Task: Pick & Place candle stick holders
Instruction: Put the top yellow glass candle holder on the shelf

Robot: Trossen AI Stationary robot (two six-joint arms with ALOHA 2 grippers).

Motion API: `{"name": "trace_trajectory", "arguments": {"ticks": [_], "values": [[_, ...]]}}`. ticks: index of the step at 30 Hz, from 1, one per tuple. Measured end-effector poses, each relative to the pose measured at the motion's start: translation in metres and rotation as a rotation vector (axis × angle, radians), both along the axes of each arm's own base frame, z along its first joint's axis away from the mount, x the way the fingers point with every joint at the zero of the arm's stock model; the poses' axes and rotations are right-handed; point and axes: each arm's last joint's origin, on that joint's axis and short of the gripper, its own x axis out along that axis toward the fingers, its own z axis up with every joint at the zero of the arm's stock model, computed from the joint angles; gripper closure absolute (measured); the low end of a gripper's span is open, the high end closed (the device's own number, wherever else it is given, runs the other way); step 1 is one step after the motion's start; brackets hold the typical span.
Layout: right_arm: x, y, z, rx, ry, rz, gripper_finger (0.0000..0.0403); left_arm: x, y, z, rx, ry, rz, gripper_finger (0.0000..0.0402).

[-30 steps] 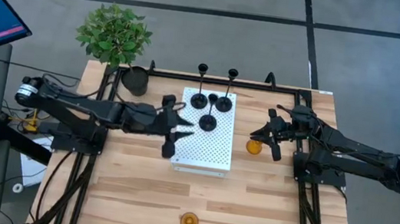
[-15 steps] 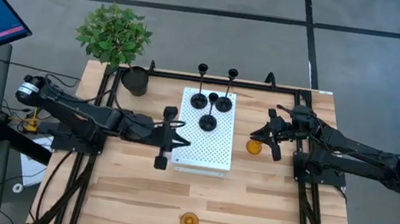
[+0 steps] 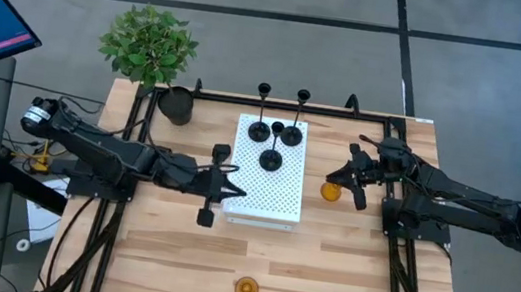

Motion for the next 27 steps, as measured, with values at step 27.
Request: {"name": "trace_trajectory", "arguments": {"ticks": [27], "values": [[-0.015, -0.002, 0.022, 0.174, 0.268, -0.395, 0.0401, -0.050, -0.002, -0.084, -0.018, -0.039, -0.008, 0.0396]]}}
